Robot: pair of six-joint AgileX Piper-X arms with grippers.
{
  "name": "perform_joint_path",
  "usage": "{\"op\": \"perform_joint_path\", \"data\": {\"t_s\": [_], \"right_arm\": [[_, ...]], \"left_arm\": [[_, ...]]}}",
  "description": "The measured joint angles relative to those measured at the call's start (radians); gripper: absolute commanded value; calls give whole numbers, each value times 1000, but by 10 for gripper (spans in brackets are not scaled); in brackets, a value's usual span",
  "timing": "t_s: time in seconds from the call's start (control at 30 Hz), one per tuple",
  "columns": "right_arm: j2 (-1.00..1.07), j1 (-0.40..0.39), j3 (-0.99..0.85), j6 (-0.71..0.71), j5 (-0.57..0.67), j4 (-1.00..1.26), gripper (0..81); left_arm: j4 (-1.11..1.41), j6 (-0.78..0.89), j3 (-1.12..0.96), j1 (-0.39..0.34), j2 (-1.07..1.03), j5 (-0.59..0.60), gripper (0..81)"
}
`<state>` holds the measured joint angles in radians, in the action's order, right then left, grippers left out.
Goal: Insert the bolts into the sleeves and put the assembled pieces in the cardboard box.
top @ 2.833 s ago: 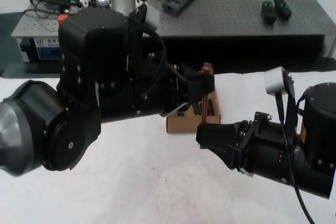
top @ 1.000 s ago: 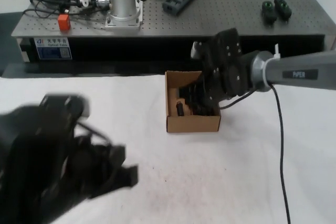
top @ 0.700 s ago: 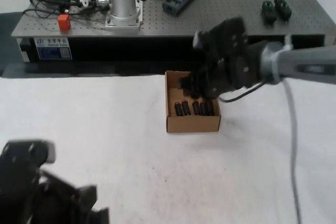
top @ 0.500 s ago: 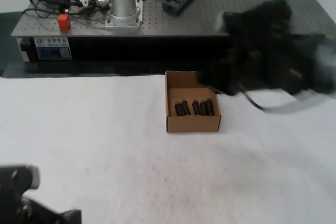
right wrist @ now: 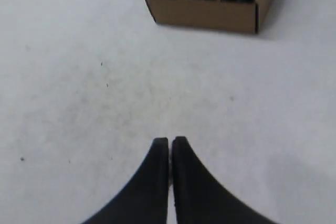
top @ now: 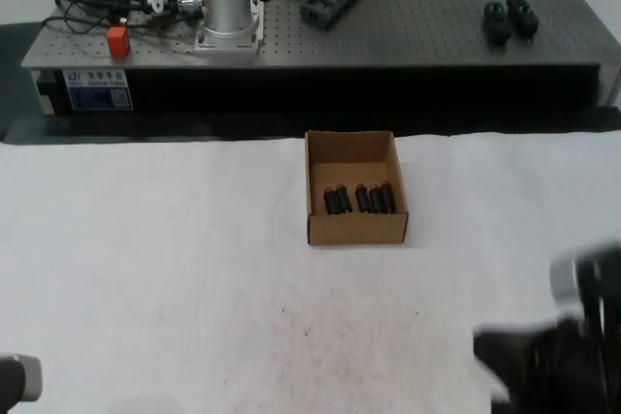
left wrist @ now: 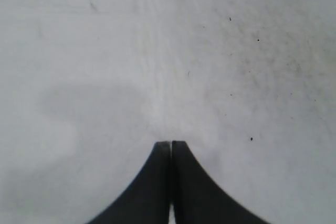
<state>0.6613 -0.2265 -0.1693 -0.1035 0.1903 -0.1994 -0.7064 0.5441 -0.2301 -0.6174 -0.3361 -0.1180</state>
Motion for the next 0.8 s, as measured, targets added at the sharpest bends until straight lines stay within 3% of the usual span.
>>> {"op": "perform_joint_path", "data": {"t_s": [0.37,0.8], "right_arm": [[-46,0,139,-9,4,-7,8],[-46,0,179,-11,0,69,8]], "left_arm": [[8,0,28,0,0,16,6],[99,41,152,0,0,140,6]]}}
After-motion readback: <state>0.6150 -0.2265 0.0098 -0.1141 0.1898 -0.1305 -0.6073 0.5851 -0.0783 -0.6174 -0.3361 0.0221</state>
